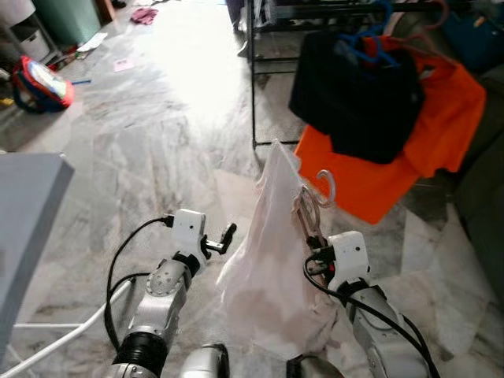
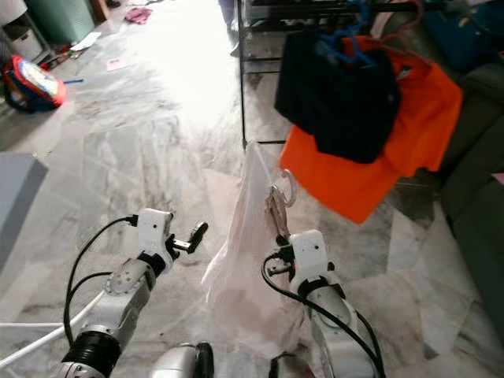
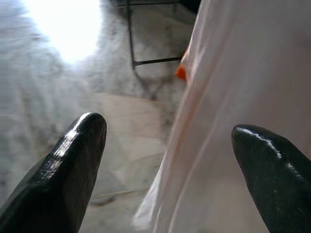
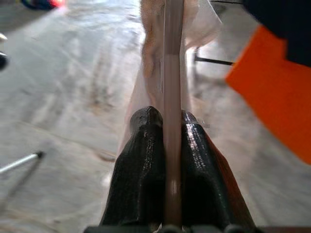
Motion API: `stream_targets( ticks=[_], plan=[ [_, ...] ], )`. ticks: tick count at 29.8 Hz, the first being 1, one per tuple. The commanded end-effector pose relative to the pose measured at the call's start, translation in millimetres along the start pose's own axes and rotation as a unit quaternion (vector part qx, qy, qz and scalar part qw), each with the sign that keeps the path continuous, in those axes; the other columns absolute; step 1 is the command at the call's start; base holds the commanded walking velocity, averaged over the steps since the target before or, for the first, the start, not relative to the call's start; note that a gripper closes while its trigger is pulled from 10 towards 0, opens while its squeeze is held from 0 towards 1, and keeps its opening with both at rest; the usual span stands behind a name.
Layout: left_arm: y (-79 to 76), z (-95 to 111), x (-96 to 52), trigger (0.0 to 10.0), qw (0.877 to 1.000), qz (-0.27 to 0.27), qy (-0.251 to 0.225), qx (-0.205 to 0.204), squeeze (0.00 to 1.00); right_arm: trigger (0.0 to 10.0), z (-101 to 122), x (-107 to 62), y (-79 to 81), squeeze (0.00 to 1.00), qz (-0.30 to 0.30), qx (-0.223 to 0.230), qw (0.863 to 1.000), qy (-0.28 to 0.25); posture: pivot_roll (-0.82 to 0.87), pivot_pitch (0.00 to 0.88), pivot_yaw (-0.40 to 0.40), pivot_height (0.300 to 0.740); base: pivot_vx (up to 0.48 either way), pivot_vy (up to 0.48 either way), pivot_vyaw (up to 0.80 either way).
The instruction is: Hang hanger
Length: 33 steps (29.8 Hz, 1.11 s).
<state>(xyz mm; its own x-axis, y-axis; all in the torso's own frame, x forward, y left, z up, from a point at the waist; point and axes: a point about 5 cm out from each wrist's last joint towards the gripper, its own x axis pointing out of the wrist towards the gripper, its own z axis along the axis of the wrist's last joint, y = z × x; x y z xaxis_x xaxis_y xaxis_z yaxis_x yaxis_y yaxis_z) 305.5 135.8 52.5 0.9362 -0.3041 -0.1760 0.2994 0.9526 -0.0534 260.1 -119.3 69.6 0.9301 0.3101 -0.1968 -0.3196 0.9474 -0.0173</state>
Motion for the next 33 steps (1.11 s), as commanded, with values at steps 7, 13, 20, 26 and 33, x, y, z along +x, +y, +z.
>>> stream_targets(
  ticks=[7,13,20,26,33],
  plan=[
    [-8.6,-5.7,-3.1,10.0,1.0,-0.011,0.004,0.009,0.0,10.0,0.8,-3.9,-3.6,0.0,-0.005,-0.007,1.0,-0.004,-0.08,0.196,0.061,0.74,0.0,0.0,0.0],
    [-11.4,-4.8,-3.5,10.0,1.0,-0.021,-0.002,0.022,0.0,10.0,0.2,-4.3,1.9,0.0,0.049,-0.037,0.998,0.0,-0.08,0.199,0.062,0.74,0.0,0.0,0.0],
    [-13.7,14.3,0.7,10.0,0.997,-0.051,-0.048,0.035,0.0,10.0,14.8,0.3,4.1,0.0,0.182,-0.145,0.973,-0.006,-0.1,0.212,0.068,0.74,0.0,0.0,0.0],
    [-15.2,34.3,3.5,10.0,0.992,-0.074,-0.089,0.043,0.0,10.0,35.8,5.5,-12.4,0.0,0.208,-0.204,0.956,-0.026,-0.09,0.221,0.063,0.74,0.0,0.0,0.0],
    [-17.8,38.6,1.1,10.0,0.99,-0.094,-0.097,0.04,0.0,10.0,49.4,9.0,-18.1,0.0,0.218,-0.228,0.948,-0.045,-0.08,0.233,0.067,0.74,0.0,0.0,0.0]
  ],
)
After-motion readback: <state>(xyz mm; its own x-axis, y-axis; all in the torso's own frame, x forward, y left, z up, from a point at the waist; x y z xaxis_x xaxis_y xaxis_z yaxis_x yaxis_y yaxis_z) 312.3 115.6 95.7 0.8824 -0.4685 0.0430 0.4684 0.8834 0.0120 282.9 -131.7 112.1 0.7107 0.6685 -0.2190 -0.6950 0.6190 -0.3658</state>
